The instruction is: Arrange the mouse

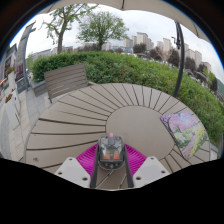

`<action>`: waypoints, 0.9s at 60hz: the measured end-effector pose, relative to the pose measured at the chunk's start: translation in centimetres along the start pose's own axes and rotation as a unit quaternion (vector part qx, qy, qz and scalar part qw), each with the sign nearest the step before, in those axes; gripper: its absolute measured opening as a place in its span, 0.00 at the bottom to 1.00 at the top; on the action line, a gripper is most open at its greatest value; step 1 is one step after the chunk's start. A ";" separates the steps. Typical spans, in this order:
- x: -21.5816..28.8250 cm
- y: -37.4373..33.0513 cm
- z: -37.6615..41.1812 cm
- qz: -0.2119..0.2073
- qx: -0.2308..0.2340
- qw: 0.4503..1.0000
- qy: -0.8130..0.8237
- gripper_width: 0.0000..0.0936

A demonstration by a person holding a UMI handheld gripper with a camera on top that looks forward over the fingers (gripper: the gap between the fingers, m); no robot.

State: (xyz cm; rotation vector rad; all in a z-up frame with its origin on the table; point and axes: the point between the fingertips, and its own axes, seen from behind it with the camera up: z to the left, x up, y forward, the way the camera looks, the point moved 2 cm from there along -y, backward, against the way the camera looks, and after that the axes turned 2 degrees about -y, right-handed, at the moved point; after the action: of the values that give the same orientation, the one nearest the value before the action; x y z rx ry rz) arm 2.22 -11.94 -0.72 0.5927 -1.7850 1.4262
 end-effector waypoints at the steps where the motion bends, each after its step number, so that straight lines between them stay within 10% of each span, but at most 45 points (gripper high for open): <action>1: 0.0 0.0 0.1 0.001 0.003 1.000 -0.001 0.44; 24: 10.0 -0.4 -18.2 -0.027 0.000 1.000 0.016 0.42; 41: 3.5 6.6 -33.5 0.026 -0.027 0.999 0.017 0.43; 48: 2.2 7.1 -34.2 0.032 -0.012 0.999 0.034 0.54; 52: 2.2 6.2 -34.4 0.041 -0.012 0.998 0.041 0.93; 54: 2.2 5.8 -34.9 0.046 -0.019 0.998 0.041 0.88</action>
State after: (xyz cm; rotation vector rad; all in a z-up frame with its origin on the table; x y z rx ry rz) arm 6.10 23.23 0.52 0.4321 -1.7911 1.4527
